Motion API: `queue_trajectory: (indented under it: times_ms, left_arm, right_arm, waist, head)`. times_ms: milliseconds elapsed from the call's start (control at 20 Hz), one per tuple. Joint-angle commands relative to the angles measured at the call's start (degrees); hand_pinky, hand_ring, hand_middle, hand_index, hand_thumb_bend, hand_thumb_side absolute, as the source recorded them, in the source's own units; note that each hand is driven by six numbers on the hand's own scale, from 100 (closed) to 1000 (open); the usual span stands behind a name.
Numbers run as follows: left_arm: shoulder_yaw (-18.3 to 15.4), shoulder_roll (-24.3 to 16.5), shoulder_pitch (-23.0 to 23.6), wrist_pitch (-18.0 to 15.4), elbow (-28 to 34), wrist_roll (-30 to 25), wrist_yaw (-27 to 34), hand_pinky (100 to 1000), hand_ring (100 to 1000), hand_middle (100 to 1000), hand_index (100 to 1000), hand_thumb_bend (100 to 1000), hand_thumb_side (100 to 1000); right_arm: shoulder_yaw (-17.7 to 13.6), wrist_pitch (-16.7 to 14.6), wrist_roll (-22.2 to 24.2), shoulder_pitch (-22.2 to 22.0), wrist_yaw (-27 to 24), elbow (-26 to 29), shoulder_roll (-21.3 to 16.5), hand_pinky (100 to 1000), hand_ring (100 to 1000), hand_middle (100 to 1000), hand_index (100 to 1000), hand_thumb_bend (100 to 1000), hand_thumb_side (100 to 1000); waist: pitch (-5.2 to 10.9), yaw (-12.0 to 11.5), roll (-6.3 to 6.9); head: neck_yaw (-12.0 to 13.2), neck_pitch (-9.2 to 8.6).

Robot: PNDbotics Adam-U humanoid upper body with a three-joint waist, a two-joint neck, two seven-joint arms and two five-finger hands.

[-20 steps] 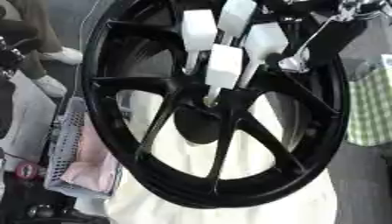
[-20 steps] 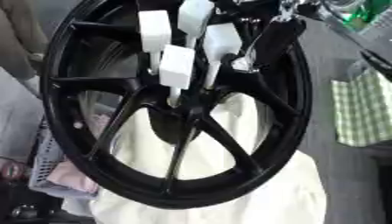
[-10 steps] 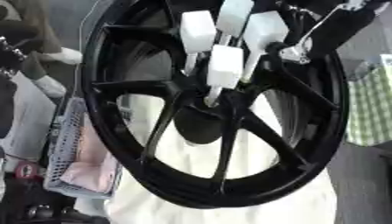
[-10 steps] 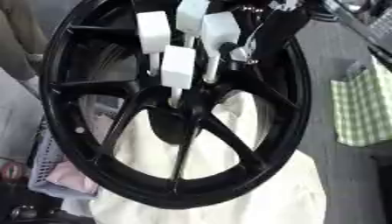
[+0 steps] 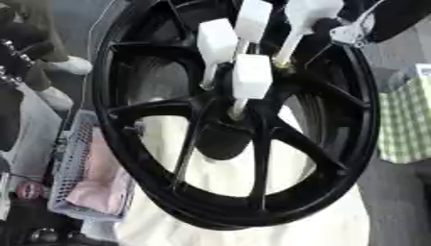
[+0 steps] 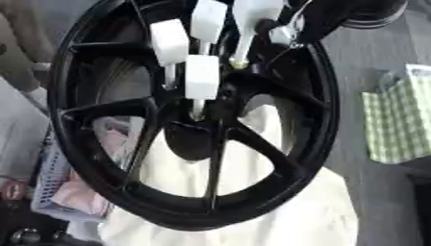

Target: Pull the pin out of the wheel hub.

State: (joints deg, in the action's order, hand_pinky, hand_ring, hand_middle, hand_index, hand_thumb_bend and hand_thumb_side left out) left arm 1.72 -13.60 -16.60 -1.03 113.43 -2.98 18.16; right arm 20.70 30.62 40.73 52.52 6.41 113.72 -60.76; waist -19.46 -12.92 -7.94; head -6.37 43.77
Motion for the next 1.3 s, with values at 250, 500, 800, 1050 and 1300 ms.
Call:
queue_trajectory:
  times_ms: [250,500,800,1050,1300]
  left_arm:
    - [-0.9,-1.0,0.1,-0.4,1.2,0.3,-0.2,813,755,631,788,100,718]
    - [-1.2,-1.5,0.4,-0.7,1.2,0.6,-0.5,813,755,631,788,100,717]
    - [-3.0,-2.3,1.8,-1.5,1.2,2.0,-1.3,811,755,631,787,100,713]
    - [-5.2,-2.7,2.9,-2.5,1.2,4.8,-2.6,810,755,631,787,100,709]
    - [-5.7,-2.7,2.9,-3.0,1.2,5.7,-3.1,810,755,631,786,100,708]
  right_arm:
    - [-8.5,4.7,2.2,-2.6,-0.2,0.9,-5.7,458,340,313,445,100,100]
    - [-15.0,5.4,-2.0,-9.0,0.4,0.6,-9.4,457,335,311,447,100,100]
    - [-18.6,6.5,-5.7,-13.2,0.1,-1.4,-12.6,519,356,331,480,218,100]
    - [-25.3,10.6,-9.9,-19.9,4.1,-8.1,-13.2,564,389,358,498,266,100]
    - [-32.3,14.9,-14.2,-26.9,8.4,-15.1,-8.1,574,398,358,497,243,100]
  waist:
    - [1.74,1.2,1.02]
    - [1.81,1.9,1.46]
    - [2.24,4.0,2.74]
    - [1.93,10.3,4.89]
    - [1.80,11.0,5.43]
  head:
    - [1.0,0.34]
    - [1.2,0.34]
    - [4.3,0.34]
    - [9.1,0.34]
    - [10.1,0.34]
